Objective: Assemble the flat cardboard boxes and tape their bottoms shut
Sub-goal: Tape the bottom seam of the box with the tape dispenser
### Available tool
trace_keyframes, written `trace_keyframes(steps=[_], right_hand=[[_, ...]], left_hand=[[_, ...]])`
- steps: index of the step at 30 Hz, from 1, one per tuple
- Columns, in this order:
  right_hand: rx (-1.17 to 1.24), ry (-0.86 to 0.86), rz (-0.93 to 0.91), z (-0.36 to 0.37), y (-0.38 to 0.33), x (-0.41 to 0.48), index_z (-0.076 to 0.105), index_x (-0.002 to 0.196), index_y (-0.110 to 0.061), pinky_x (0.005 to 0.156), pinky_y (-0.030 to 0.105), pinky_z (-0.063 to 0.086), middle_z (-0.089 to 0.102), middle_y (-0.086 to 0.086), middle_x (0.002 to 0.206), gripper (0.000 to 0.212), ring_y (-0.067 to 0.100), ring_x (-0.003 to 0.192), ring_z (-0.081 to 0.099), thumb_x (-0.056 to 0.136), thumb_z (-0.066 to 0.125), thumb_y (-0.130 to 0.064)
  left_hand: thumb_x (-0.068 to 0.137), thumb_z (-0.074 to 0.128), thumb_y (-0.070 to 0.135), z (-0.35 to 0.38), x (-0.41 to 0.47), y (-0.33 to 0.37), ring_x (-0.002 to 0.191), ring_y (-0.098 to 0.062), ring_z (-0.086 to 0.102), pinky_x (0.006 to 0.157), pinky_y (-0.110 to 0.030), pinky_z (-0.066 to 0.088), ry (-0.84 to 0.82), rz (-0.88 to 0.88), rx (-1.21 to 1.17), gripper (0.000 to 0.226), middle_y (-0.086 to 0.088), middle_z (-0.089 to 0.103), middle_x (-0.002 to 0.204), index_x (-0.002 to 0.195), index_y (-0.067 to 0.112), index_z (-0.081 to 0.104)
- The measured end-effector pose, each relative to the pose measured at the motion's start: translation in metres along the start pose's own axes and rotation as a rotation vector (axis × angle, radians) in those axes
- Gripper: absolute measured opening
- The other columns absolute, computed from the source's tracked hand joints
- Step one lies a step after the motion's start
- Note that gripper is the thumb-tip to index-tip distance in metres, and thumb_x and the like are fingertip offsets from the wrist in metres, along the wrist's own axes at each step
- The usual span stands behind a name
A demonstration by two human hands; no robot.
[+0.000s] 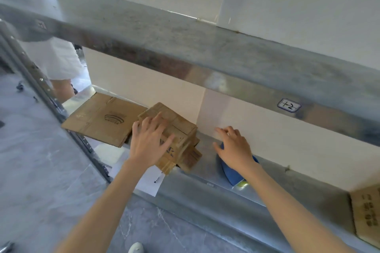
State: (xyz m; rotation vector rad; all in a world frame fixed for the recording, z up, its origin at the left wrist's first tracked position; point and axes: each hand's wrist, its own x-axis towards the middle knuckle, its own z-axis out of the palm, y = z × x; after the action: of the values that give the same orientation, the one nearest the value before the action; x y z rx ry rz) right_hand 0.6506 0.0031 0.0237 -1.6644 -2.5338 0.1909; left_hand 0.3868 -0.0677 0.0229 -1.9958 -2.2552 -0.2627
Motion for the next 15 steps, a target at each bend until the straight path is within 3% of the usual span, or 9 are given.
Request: trace_keyframes(steps=[7, 11, 13, 15], right_hand=[[0.145, -0.167, 0.235, 0.023, 0.041, -0.036, 0.028, 0.15, -0.023, 0.086, 0.036, 0.049, 0.043, 0.013, 0.139, 0.057, 0.032, 0.114, 0.053, 0.099, 0.05, -0.038], [0.149, -0.16, 0.286, 0.033, 0.038, -0.042, 0.022, 0.151, -0.021, 0.064, 0.034, 0.053, 0.038, 0.018, 0.138, 0.061, 0.029, 0.078, 0.064, 0.099, 0.051, -0.034], [0.16, -0.16, 0.309, 0.035, 0.036, -0.042, 0.018, 0.153, -0.021, 0.062, 0.034, 0.053, 0.035, 0.02, 0.139, 0.064, 0.029, 0.069, 0.062, 0.099, 0.05, -0.034], [0.194, -0.169, 0.315, 0.037, 0.035, -0.045, 0.011, 0.156, -0.024, 0.056, 0.032, 0.049, 0.047, 0.02, 0.129, 0.068, 0.027, 0.065, 0.06, 0.1, 0.049, -0.033]], left_hand=[[0.098, 0.029, 0.061, -0.007, -0.025, 0.013, 0.143, -0.022, 0.026, 0.111, -0.044, 0.02, -0.046, -0.049, 0.003, 0.059, 0.007, 0.022, 0.162, 0.15, 0.032, 0.034], [0.096, 0.019, 0.064, -0.008, -0.032, 0.016, 0.142, -0.022, 0.028, 0.11, -0.045, 0.021, -0.046, -0.062, 0.002, 0.067, 0.006, 0.025, 0.161, 0.152, 0.029, 0.032], [0.092, 0.015, 0.064, -0.009, -0.035, 0.017, 0.142, -0.022, 0.03, 0.11, -0.046, 0.021, -0.042, -0.062, 0.001, 0.071, 0.006, 0.028, 0.159, 0.152, 0.029, 0.033], [0.092, 0.022, 0.062, -0.009, -0.039, 0.018, 0.142, -0.023, 0.031, 0.11, -0.046, 0.02, -0.033, -0.064, -0.024, 0.069, 0.005, 0.031, 0.159, 0.152, 0.028, 0.034]])
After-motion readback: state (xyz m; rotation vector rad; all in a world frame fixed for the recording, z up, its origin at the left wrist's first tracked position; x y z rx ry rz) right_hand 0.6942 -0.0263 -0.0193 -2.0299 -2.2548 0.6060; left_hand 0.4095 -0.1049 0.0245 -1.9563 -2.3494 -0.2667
